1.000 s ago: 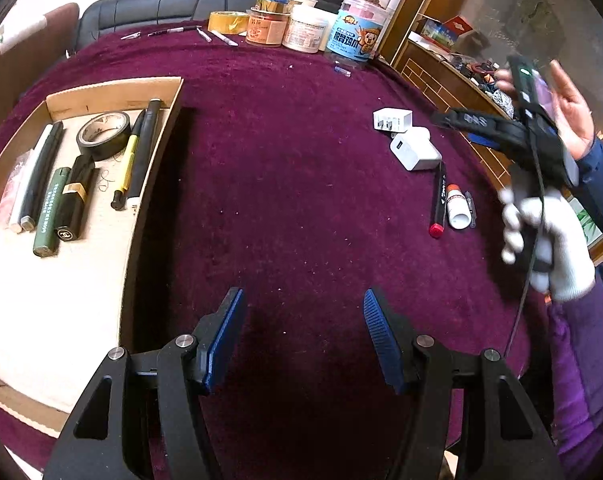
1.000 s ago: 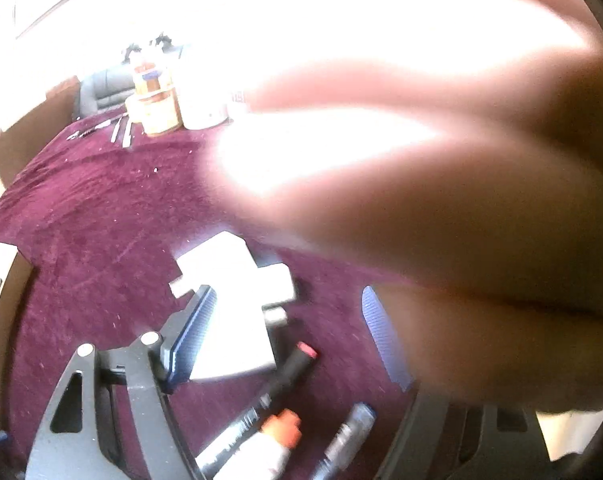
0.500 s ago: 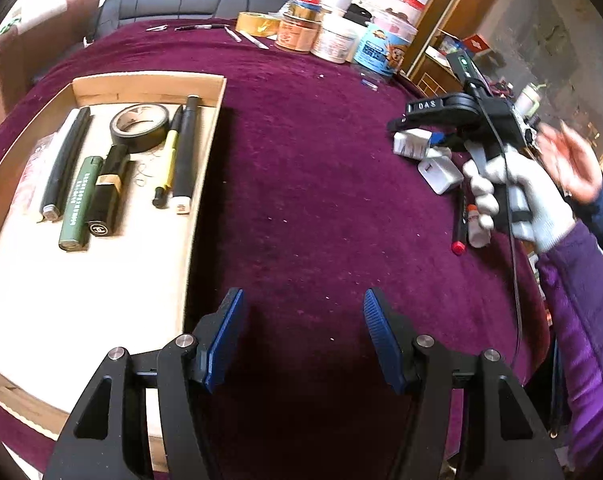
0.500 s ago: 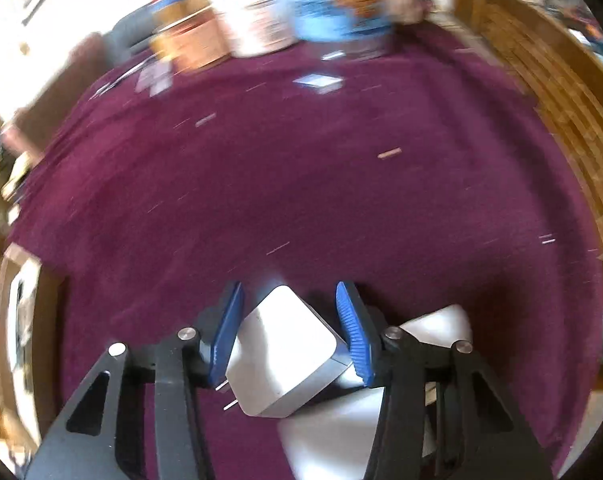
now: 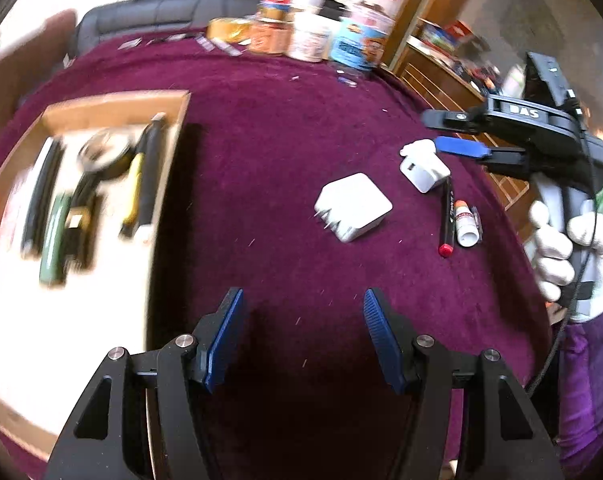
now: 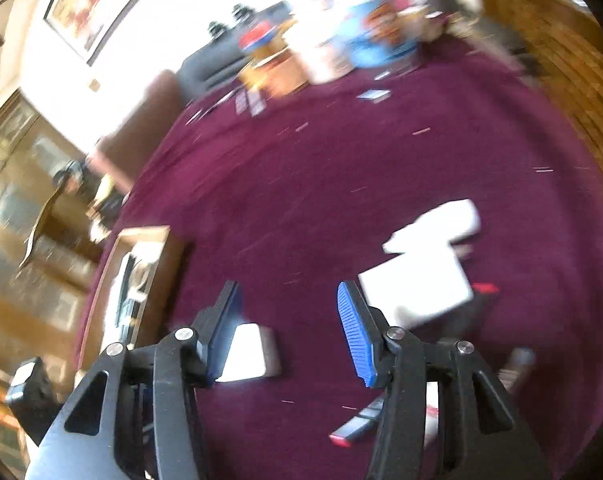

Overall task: Organize rigid objects
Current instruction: 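Grasp the white square charger with the left tool while the right tool grasps the white round-ended charger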

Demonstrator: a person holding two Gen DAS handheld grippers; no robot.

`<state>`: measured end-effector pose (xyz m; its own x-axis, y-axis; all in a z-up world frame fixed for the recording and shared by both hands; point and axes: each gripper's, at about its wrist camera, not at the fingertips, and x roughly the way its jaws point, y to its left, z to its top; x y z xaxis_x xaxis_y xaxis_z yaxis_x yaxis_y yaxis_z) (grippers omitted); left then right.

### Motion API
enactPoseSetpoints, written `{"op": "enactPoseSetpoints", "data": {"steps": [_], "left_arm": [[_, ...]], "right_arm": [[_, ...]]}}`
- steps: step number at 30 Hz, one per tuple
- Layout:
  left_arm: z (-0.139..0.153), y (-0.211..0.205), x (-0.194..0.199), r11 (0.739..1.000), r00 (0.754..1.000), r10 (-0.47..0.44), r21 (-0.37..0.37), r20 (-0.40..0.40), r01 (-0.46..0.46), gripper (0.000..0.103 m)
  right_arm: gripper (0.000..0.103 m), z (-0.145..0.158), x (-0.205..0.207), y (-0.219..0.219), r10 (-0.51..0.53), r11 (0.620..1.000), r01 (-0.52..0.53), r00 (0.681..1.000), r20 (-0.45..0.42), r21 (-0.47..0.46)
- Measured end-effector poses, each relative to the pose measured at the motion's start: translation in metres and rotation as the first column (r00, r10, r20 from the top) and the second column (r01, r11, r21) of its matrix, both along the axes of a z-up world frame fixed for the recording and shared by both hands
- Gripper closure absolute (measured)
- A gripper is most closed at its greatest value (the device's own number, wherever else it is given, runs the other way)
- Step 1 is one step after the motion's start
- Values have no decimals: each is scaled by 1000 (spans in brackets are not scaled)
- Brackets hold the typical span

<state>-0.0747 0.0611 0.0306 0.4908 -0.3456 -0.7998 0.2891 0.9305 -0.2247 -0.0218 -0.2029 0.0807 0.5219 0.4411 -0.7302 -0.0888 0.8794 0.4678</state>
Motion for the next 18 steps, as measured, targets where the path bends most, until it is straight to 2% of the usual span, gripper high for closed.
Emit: {"op": "enactPoseSetpoints", "data": {"steps": [2,4,6,8,11,13,14,15,16,17,18], "left_arm": [[3,-20,11,996,997,-67,66,47,64,46],[2,-43,26,980,984,-150,143,90,137,46],[-2,-65,41,948,964,-236,245,124,201,46],[-7,-79,54,923,946,-292,300,140,241,46],[-15,-97,69,888,925,-360,348,118,301,45],[-27,-111,76,858,908,-416,355,55,371,36],[-31,-114,78,855,907,-418,361,50,374,28],[-31,-114,80,866,911,-405,351,74,356,25],[-32,-113,84,874,916,-396,331,60,356,25],[-32,-109,88,889,924,-380,290,37,354,32],[-30,-102,92,910,935,-354,241,23,338,53]], "right_arm": [[55,0,0,-17,-40,999,40,999,5,4],[55,-3,-3,-31,-88,996,88,996,-6,4],[55,-7,-6,-42,-128,992,129,992,-16,11],[55,-10,-8,-49,-144,989,144,989,-29,24],[55,-17,-9,-48,-148,989,149,988,-32,19],[55,-23,-6,-44,-144,989,144,989,-42,15],[55,-26,-5,-43,-142,990,143,989,-45,17],[55,-27,-3,-42,-138,990,139,989,-46,18],[55,-29,-3,-39,-132,991,133,990,-44,17],[55,-29,0,-35,-121,993,121,992,-41,6],[55,-28,2,-31,-111,994,111,993,-36,-11]]}}
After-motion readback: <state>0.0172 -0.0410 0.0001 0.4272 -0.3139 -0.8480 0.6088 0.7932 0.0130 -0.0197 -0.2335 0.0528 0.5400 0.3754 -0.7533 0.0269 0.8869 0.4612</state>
